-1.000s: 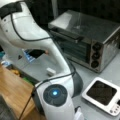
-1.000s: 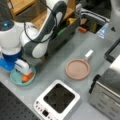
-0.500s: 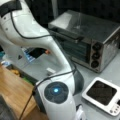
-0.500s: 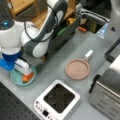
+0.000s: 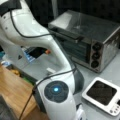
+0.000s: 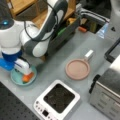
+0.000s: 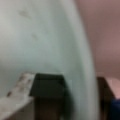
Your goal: Pick up the pan. Place the pan on the table. Pick up the bowl. Place the bowl on the stove.
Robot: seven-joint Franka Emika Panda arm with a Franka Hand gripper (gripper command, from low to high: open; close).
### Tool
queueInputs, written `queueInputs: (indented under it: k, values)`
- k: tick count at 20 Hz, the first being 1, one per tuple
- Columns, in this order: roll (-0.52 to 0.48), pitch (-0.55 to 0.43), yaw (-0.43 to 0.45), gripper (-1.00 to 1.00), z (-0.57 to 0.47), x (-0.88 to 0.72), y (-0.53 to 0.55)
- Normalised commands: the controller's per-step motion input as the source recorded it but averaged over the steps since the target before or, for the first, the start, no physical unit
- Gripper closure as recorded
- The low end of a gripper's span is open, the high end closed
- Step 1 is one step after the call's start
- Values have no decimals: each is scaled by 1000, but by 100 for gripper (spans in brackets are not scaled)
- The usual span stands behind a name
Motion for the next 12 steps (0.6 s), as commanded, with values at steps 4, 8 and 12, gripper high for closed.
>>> queueInputs:
  k: [4,8,12]
  values:
    - [109,39,-39,100,108,4,14]
    - [114,62,-39,100,191,54,-1]
    - [122,105,-48,100,259,95,1]
